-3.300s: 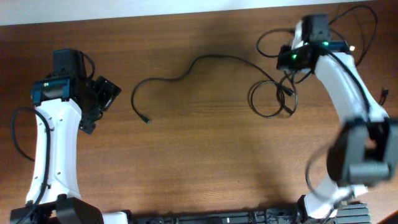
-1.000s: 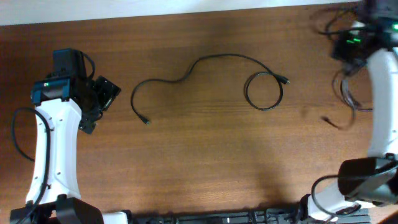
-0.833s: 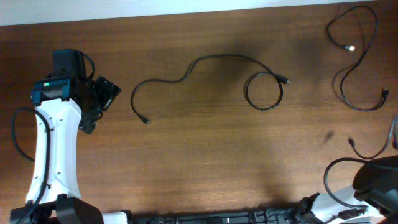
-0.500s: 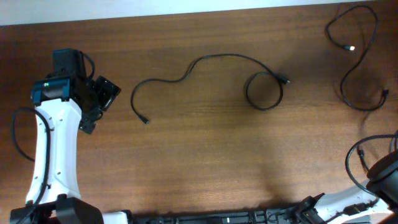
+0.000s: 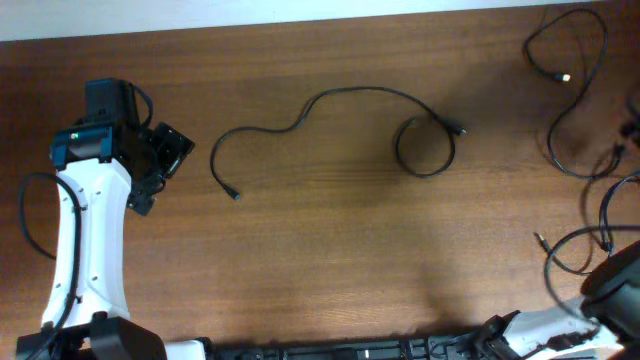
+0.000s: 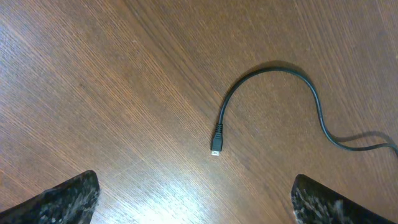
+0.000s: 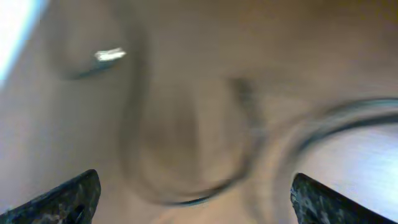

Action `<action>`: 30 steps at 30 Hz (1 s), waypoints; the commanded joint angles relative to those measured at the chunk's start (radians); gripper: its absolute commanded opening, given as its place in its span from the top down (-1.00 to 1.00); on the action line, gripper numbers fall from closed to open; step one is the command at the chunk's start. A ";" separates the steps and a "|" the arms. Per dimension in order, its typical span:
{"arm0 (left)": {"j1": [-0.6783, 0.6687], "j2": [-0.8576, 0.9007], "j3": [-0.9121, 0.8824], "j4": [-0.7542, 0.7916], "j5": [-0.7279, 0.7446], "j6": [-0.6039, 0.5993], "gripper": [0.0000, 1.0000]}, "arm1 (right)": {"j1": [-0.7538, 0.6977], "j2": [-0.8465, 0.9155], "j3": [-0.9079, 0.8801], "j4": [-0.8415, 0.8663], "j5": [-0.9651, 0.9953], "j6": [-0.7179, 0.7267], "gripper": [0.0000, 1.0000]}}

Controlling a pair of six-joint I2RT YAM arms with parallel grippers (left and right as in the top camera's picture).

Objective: Untangle cables

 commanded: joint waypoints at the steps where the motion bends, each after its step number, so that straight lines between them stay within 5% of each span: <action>1: -0.001 -0.010 -0.007 0.000 -0.014 0.013 -0.98 | 0.208 -0.071 0.024 -0.025 -0.148 -0.011 -0.96; 4: -0.001 -0.010 -0.007 0.000 -0.014 0.013 -0.97 | 0.463 -0.033 0.021 -0.025 -0.138 -0.117 -0.98; 13: -0.001 -0.010 -0.007 0.038 -0.010 0.013 -0.98 | 1.027 0.164 0.015 0.059 -0.043 -0.123 -0.98; 19: 0.109 -0.014 0.019 0.045 -0.142 0.013 -0.98 | 1.414 0.265 0.015 0.229 -0.033 -0.367 -0.86; 26: 0.304 -0.021 0.021 0.000 -0.050 0.013 -0.98 | 1.667 0.448 0.016 0.587 0.119 -0.367 -0.84; 29: 0.304 -0.021 0.020 -0.009 -0.050 0.013 -0.97 | 1.712 0.519 0.018 0.707 0.204 -0.366 -0.64; 30: 0.304 -0.021 0.020 -0.012 -0.050 0.013 -0.98 | 1.718 0.543 0.018 0.741 0.225 -0.366 -0.43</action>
